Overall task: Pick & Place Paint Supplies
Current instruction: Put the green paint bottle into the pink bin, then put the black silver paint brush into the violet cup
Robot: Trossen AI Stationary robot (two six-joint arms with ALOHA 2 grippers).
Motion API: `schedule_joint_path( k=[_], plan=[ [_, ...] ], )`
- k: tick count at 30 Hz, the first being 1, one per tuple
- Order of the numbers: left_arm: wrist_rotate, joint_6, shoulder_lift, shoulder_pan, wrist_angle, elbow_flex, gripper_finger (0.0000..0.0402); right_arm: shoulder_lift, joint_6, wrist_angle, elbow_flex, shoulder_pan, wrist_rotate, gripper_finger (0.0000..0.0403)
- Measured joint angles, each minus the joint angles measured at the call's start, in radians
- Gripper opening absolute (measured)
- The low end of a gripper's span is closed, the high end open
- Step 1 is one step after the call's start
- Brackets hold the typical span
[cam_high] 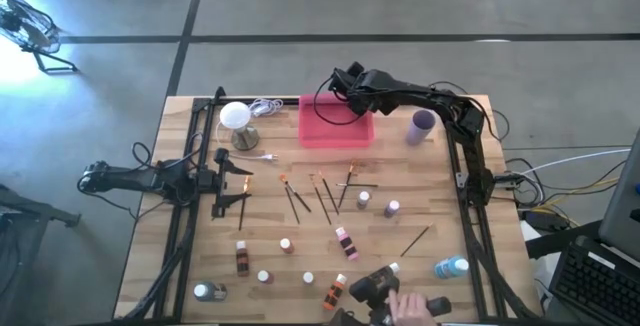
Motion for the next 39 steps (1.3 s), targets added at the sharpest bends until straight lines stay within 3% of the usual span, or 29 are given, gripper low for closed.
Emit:
schedule_joint_path(
  k=[3,14,22,26,30,33,39],
  plan=[
    [0.000,0.000,0.000,0.000,0.000,0.000,0.0282,0.000,0.008,-0.005,0.000,0.001,0.008,0.0114],
    [0.000,0.000,0.000,0.000,0.000,0.000,0.0282,-0.026,0.034,-0.004,0.000,0.011,0.016,0.0197],
    [0.000,0.000,0.000,0.000,0.000,0.000,0.0282,-0.107,0.093,-0.005,-0.002,0.038,0.082,0.0206],
    [0.000,0.000,0.000,0.000,0.000,0.000,0.0282,-0.191,0.226,-0.004,0.001,0.056,0.085,0.0190],
    [0.000,0.000,0.000,0.000,0.000,0.000,0.0282,-0.289,0.489,-0.003,0.004,0.078,0.074,0.0166],
    [0.000,0.000,0.000,0.000,0.000,0.000,0.0282,-0.380,0.747,-0.005,0.005,0.087,-0.039,0.0147],
    [0.000,0.000,0.000,0.000,0.000,0.000,0.0282,-0.543,1.121,0.003,0.005,0.082,-0.404,0.0106]
  ],
)
